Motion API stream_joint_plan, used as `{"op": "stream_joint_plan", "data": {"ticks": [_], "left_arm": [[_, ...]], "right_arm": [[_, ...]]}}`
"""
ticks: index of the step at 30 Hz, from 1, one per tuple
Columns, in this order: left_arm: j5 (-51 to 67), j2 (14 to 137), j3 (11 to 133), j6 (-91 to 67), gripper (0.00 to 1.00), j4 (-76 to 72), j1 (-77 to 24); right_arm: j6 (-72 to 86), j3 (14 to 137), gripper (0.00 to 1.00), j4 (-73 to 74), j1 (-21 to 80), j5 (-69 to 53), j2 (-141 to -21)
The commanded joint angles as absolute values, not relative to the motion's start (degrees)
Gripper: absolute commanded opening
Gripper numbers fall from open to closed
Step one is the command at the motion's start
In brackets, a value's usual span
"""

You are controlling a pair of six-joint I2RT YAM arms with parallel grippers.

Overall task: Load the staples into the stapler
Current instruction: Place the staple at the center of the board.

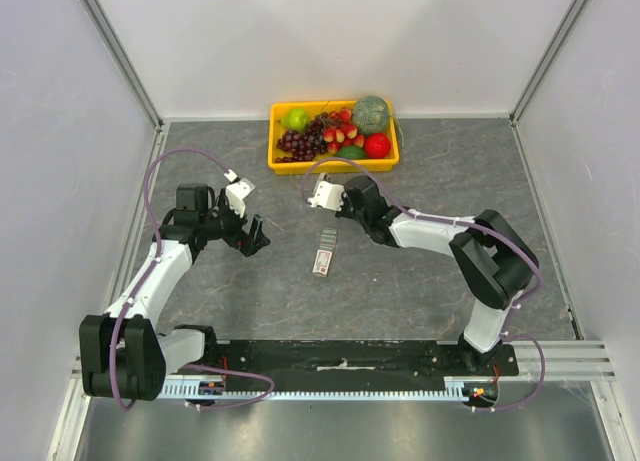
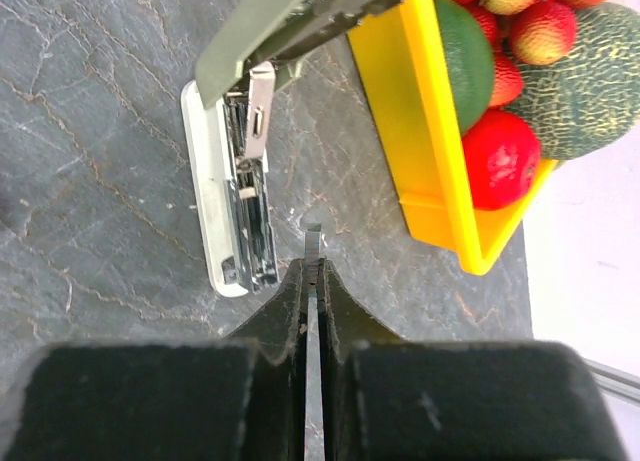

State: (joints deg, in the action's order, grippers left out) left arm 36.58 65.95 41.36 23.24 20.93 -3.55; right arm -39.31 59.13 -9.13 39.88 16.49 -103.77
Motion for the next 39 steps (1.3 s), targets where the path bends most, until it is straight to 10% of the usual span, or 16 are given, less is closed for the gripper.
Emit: {"op": "stream_joint_plan", "data": {"ticks": [1,39], "left_arm": [[38.14,64.95,41.75,23.20,1.00,20.57,-3.16],[37.35,62.75,41.84,23.20,1.00,20.57,-2.90]], "right_arm": [[-41.66,56.43,0.07,-10.37,40.25,15.39,-96.08],[-48.16,34.19,0.09,-16.09,52.82,25.14,-94.04]]}}
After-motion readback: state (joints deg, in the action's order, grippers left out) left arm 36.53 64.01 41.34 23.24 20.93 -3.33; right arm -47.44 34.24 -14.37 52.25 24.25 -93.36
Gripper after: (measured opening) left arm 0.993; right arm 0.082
